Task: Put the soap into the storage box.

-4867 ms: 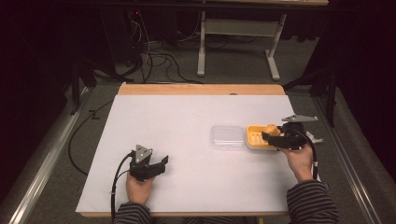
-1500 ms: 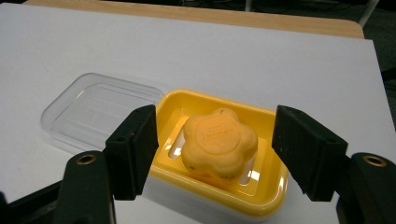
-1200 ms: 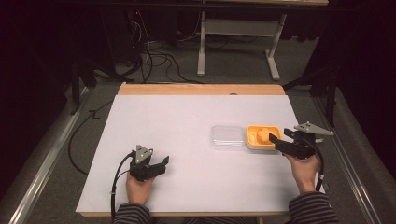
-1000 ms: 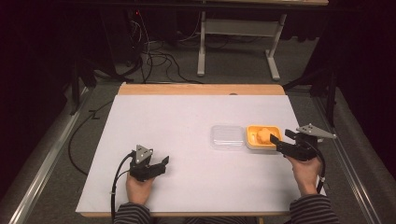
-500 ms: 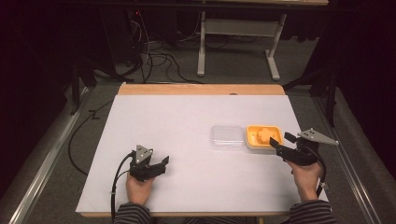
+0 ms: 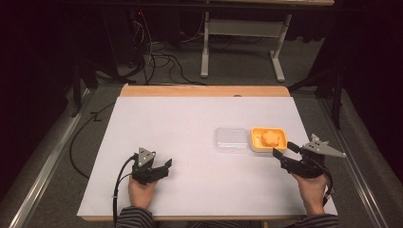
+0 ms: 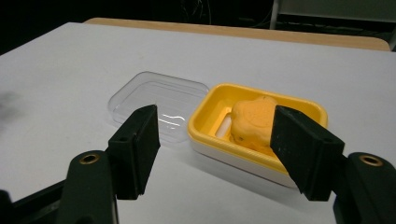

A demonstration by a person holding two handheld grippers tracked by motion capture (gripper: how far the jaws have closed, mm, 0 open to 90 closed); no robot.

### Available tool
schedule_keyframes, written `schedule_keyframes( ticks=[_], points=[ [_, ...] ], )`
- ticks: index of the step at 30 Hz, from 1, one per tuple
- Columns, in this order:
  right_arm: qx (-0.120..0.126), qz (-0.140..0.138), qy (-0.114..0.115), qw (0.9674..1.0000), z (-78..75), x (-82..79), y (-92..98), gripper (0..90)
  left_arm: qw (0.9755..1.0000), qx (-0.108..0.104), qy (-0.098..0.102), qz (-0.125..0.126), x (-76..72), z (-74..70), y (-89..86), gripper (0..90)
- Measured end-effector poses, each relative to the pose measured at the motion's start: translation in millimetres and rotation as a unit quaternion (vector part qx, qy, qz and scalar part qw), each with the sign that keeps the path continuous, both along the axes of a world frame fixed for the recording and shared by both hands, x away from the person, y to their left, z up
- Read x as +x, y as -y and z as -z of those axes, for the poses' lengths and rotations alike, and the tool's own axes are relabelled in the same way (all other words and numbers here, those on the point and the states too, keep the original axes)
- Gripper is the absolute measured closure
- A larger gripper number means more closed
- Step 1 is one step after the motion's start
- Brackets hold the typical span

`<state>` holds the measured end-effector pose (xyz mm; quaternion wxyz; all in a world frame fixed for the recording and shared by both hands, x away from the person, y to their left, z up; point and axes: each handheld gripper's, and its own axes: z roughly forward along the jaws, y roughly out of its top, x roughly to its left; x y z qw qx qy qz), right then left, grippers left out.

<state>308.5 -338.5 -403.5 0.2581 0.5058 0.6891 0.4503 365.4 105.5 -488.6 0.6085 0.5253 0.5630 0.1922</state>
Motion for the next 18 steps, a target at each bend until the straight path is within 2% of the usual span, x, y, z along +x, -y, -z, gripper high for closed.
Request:
schedule_keyframes(
  ticks=[6, 18],
  points=[
    [0.011, 0.0, 0.013, 0.9999, -2.7, -10.7, -2.4, 34.3, 1.0, 0.0, 0.001, 0.0, -0.1, 0.0, 0.2, 28.0],
    [0.022, 0.001, 0.013, 0.9997, 3.7, -19.5, -4.0, 34.8, 1.0, 0.0, 0.001, 0.0, -0.3, -0.1, 0.3, 27.9]
  ],
)
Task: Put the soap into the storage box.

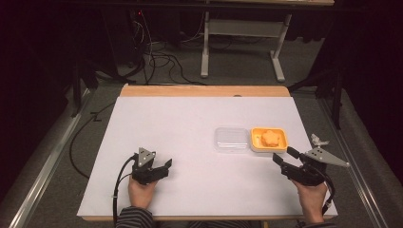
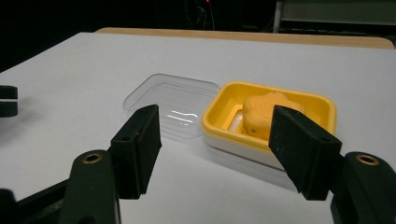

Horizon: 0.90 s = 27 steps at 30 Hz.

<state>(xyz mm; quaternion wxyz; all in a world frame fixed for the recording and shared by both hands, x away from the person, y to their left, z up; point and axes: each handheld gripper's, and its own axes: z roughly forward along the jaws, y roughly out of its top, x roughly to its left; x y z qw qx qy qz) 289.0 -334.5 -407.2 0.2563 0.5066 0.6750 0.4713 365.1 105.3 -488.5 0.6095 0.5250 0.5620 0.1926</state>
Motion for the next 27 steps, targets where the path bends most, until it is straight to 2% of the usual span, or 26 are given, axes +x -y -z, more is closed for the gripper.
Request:
schedule_keyframes(
  ticks=[17, 27],
  points=[
    [0.007, -0.005, 0.001, 1.0, 6.0, -8.0, -9.6, 35.3, 1.0, 0.0, 0.002, 0.0, -0.2, 0.1, 0.8, 27.5],
    [0.009, -0.013, -0.004, 0.9999, 12.4, -5.1, -21.2, 35.4, 1.0, -0.002, 0.002, 0.0, -0.4, -0.1, 0.9, 27.4]
  ],
)
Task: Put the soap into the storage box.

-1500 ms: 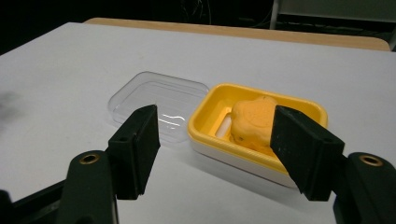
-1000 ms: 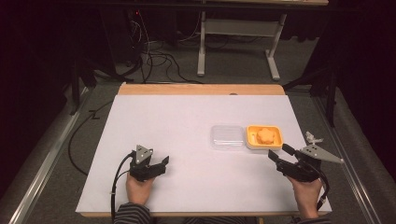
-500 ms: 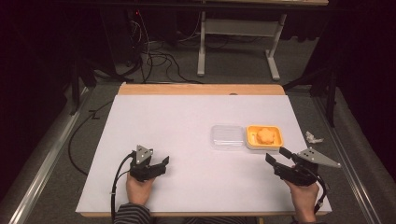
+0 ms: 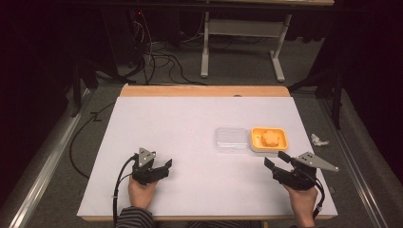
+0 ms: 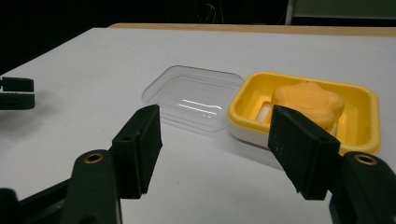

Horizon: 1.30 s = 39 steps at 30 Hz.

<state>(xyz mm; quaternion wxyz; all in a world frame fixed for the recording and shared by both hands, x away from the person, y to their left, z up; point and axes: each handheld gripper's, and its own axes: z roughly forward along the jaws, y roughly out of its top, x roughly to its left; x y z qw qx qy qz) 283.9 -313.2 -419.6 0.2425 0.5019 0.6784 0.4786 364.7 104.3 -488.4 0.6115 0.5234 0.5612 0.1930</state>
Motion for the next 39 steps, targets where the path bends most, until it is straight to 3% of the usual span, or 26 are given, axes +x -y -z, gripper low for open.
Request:
schedule_keyframes(
  ticks=[23, 39],
  points=[
    [-0.033, -0.016, -0.02, 0.9991, 15.6, 6.4, -18.0, 35.5, 1.0, 0.004, -0.002, -0.001, 0.7, 0.5, 0.3, 27.4],
    [-0.059, -0.019, -0.046, 0.9971, 31.6, 24.4, -28.2, 35.5, 1.0, 0.005, -0.002, 0.001, 0.6, 0.5, 0.0, 27.4]
  ],
)
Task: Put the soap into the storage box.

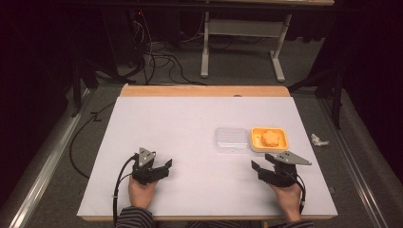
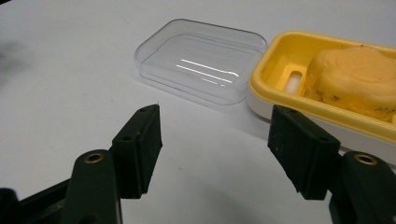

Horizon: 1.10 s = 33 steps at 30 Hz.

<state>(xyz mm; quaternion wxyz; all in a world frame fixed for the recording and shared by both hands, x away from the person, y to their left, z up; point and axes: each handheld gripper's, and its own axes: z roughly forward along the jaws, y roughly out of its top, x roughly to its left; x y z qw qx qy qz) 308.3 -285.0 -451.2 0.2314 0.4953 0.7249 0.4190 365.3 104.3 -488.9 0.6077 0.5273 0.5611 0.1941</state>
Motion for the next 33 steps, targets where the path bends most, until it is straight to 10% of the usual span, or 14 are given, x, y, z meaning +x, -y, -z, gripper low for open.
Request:
schedule_keyframes(
  ticks=[33],
  points=[
    [-0.051, -0.001, -0.037, 0.998, 21.7, 21.3, -8.5, 36.0, 1.0, 0.004, -0.006, 0.0, 1.1, 0.7, 1.2, 27.4]
  ],
)
